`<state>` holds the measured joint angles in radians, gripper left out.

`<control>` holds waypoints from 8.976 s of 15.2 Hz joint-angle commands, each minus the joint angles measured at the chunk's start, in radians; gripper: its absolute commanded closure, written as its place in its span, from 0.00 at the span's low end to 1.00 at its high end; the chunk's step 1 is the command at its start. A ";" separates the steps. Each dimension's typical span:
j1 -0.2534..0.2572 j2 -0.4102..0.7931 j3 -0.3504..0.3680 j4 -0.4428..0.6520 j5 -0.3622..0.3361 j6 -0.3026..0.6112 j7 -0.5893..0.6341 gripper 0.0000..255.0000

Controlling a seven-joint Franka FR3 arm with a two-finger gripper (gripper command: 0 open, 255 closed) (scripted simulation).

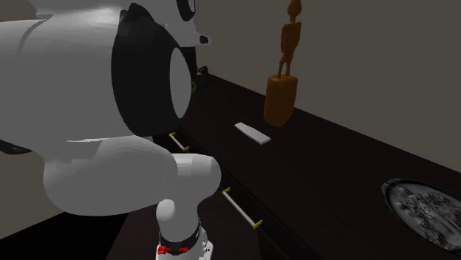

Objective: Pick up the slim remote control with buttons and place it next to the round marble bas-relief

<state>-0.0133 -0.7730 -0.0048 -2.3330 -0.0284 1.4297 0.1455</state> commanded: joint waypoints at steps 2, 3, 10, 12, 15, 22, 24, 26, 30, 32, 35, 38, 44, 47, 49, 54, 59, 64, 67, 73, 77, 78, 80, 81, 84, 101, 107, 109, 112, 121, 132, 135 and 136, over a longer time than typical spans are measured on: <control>0.001 0.000 -0.022 -0.020 -0.019 0.025 -0.041 0.00; 0.003 0.002 -0.045 -0.038 -0.037 0.050 -0.082 0.00; 0.010 0.077 -0.210 -0.117 -0.155 0.247 -0.361 0.00; 0.014 0.117 -0.258 -0.124 -0.180 0.309 -0.439 0.00; 0.025 0.193 -0.330 -0.120 -0.208 0.403 -0.556 0.00; 0.077 0.429 -0.492 -0.053 -0.196 0.616 -0.847 0.00; 0.097 0.510 -0.534 -0.020 -0.165 0.671 -0.940 0.00; 0.116 0.597 -0.572 0.019 -0.119 0.721 -1.040 0.00; 0.132 0.784 -0.616 0.117 0.020 0.798 -1.259 0.00; 0.126 0.830 -0.614 0.133 0.058 0.821 -1.308 0.00; 0.122 0.859 -0.611 0.117 0.080 0.859 -1.324 0.00; 0.118 0.889 -0.607 0.104 0.105 0.897 -1.341 0.00; 0.117 0.895 -0.606 0.101 0.111 0.904 -1.345 0.00; 0.117 0.895 -0.606 0.102 0.111 0.904 -1.345 1.00; 0.117 0.894 -0.606 0.101 0.110 0.904 -1.345 1.00; 0.117 0.895 -0.606 0.101 0.111 0.904 -1.345 1.00; 0.121 0.864 -0.611 0.115 0.085 0.866 -1.327 1.00; 0.126 0.818 -0.614 0.142 0.049 0.802 -1.302 1.00; 0.129 0.794 -0.614 0.161 0.030 0.763 -1.289 1.00; 0.131 0.753 -0.612 0.201 0.003 0.690 -1.269 1.00; 0.088 0.689 -0.654 0.142 -0.044 0.698 -1.329 1.00; 0.076 0.675 -0.665 0.131 -0.055 0.699 -1.345 1.00; 0.053 0.650 -0.688 0.111 -0.076 0.701 -1.379 1.00; 0.041 0.639 -0.701 0.103 -0.085 0.701 -1.397 1.00; 0.005 0.611 -0.738 0.085 -0.111 0.701 -1.455 1.00; -0.138 0.688 -1.036 0.173 -0.065 0.695 -1.927 1.00; -0.212 0.866 -1.122 0.261 0.122 0.691 -2.182 1.00; -0.223 0.888 -1.114 0.247 0.147 0.714 -2.200 1.00; -0.239 0.924 -1.101 0.227 0.188 0.749 -2.229 1.00; -0.301 1.026 -1.041 0.185 0.310 0.838 -2.312 1.00; -0.301 1.026 -1.041 0.184 0.309 0.838 -2.311 0.00; -0.280 0.996 -1.063 0.195 0.273 0.813 -2.287 0.00; -0.259 0.966 -1.083 0.207 0.238 0.787 -2.262 0.00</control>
<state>-0.2967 0.2264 -1.0656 -2.1281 0.2482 2.2354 -2.1432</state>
